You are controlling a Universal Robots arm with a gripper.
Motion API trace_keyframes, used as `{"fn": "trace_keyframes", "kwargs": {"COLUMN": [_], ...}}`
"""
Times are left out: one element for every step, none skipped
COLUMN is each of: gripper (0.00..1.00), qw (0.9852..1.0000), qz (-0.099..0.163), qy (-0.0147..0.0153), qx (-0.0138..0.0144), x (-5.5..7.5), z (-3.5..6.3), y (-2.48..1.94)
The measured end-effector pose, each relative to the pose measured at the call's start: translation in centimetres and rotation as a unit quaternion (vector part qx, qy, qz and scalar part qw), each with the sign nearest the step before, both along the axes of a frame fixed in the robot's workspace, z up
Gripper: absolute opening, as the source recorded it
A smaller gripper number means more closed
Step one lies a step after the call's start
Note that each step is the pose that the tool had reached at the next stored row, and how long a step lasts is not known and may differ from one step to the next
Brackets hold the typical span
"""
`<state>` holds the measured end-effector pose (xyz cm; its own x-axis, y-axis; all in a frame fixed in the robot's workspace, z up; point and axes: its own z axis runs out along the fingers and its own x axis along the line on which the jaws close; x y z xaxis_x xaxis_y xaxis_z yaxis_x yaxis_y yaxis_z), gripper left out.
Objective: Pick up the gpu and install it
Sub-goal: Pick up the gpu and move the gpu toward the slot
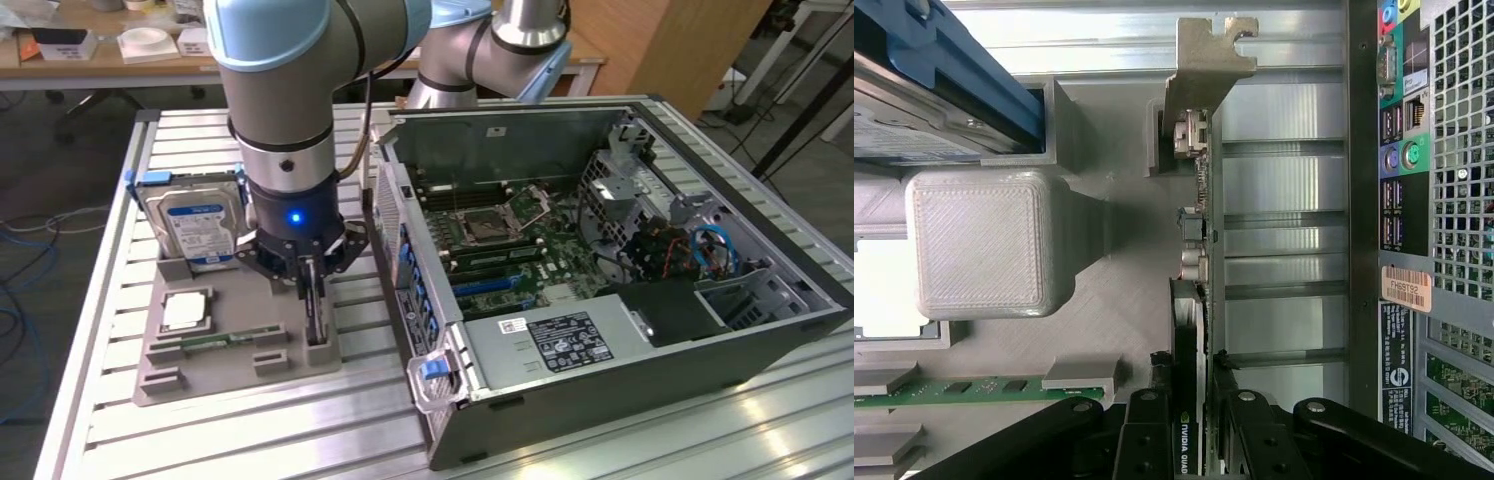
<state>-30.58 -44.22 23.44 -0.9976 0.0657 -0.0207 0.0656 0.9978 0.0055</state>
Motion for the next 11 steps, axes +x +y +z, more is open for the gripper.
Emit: {"fn": "trace_keyframes", "kwargs": {"gripper": [0.26, 0.26, 0.26, 0.26, 0.26, 0.26, 0.26, 0.26, 0.26, 0.26, 0.26], "qw": [1.0000, 1.0000, 1.0000, 1.0000, 1.0000, 1.0000, 1.0000, 1.0000, 1.0000, 1.0000, 1.0000], "qz": [0.000, 0.000, 0.000, 0.000, 0.000, 0.000, 0.000, 0.000, 0.000, 0.000, 0.000], "qy": [0.0000, 0.0000, 0.0000, 0.0000, 0.0000, 0.0000, 0.0000, 0.0000, 0.0000, 0.0000, 0.0000], "qx": [0.0000, 0.0000, 0.0000, 0.0000, 0.0000, 0.0000, 0.0000, 0.0000, 0.0000, 0.0000, 0.0000], "x": [0.00, 0.00, 0.00, 0.00, 0.00, 0.00, 0.00, 0.00, 0.00, 0.00, 0.00], "z": [0.00, 0.00, 0.00, -0.01, -0.01, -0.02, -0.02, -0.02, -0.02, -0.02, -0.03], "y": [0.00, 0.00, 0.00, 0.00, 0.00, 0.00, 0.00, 0.00, 0.00, 0.00, 0.00]}}
